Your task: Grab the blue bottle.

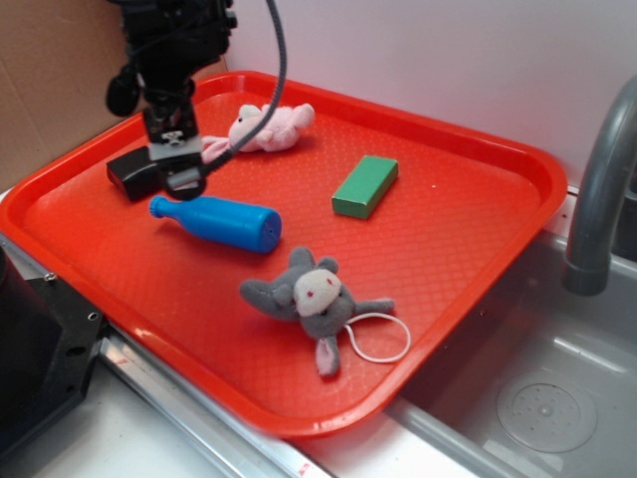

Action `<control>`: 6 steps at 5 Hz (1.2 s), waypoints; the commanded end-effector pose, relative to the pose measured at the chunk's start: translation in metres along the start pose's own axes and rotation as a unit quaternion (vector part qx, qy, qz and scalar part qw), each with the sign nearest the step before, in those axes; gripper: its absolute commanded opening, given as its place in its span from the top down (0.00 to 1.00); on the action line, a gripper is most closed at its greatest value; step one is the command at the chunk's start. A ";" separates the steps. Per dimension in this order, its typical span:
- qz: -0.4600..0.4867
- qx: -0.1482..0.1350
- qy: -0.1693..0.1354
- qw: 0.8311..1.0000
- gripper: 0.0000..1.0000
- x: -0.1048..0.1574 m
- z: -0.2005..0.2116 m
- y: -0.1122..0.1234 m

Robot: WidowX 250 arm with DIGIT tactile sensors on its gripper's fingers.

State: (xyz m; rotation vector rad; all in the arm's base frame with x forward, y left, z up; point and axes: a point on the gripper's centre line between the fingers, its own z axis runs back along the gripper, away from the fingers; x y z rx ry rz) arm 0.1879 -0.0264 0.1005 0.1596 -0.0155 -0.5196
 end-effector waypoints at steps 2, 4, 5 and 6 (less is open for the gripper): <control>-0.014 -0.011 0.020 1.000 0.00 0.000 -0.035 0.005; 0.007 -0.026 0.058 0.998 0.00 -0.012 -0.063 0.007; 0.019 -0.021 0.075 0.997 0.00 -0.016 -0.078 0.014; 0.039 -0.020 0.090 0.995 0.00 -0.021 -0.088 0.019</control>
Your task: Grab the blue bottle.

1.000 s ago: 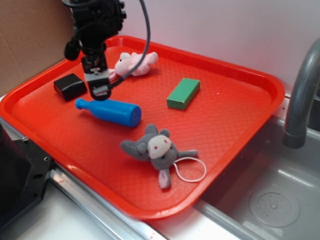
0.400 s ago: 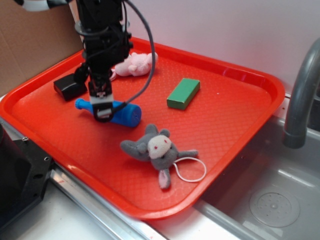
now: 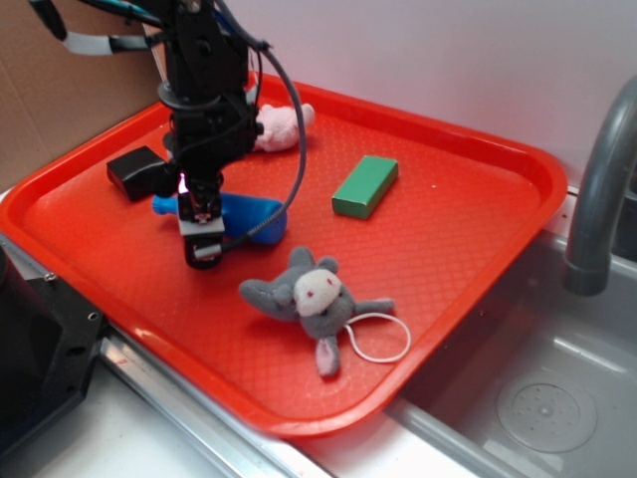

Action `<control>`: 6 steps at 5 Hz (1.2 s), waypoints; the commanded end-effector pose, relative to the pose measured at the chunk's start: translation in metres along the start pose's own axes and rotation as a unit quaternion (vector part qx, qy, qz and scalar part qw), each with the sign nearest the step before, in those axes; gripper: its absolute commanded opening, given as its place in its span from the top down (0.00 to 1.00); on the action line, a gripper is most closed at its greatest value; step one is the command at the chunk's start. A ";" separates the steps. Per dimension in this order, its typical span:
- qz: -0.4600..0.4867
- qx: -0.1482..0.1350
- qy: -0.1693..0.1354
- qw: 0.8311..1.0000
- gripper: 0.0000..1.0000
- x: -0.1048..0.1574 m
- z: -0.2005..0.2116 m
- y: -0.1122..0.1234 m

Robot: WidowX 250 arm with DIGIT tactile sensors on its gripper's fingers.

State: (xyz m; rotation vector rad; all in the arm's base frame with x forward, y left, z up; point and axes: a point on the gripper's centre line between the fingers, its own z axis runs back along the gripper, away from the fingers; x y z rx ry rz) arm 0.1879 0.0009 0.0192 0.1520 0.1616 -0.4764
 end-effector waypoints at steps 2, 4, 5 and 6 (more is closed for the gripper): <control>0.063 -0.019 -0.003 0.998 1.00 -0.011 -0.002 0.014; 0.081 -0.028 -0.015 0.996 1.00 -0.011 0.009 0.014; 0.148 -0.031 -0.027 0.988 1.00 -0.011 0.050 0.015; 0.237 -0.039 -0.042 0.970 1.00 -0.008 0.103 0.005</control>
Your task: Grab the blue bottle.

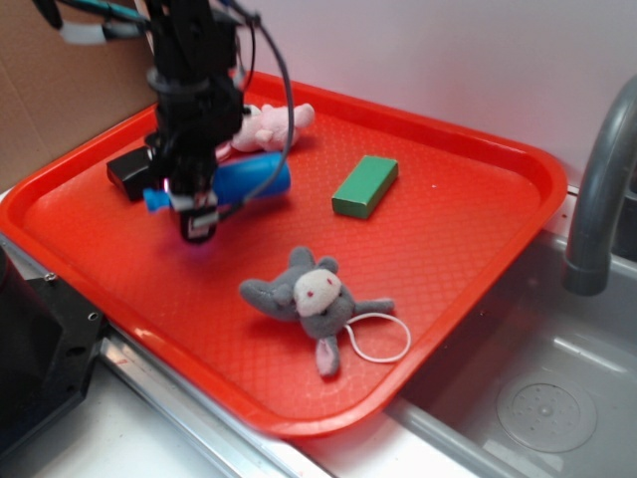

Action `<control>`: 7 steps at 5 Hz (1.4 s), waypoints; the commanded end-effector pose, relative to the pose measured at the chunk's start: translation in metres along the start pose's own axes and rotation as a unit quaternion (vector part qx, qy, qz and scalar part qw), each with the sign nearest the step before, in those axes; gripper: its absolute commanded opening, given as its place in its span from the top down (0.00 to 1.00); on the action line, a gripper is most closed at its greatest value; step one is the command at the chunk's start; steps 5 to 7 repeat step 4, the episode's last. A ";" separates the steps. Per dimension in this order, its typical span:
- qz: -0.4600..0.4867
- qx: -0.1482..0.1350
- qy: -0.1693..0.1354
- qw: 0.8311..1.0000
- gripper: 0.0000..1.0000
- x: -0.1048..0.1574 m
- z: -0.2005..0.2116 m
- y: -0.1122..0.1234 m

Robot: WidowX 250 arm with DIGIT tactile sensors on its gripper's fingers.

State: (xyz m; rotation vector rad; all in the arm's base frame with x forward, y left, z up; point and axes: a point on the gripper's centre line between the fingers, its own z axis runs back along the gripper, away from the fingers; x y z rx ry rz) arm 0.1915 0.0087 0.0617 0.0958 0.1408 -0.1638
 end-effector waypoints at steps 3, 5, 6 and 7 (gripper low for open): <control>0.119 -0.122 -0.115 0.979 1.00 -0.066 0.204 0.000; 0.120 -0.118 -0.118 0.979 1.00 -0.067 0.216 0.002; 0.120 -0.118 -0.118 0.979 1.00 -0.067 0.216 0.002; 0.120 -0.118 -0.118 0.979 1.00 -0.067 0.216 0.002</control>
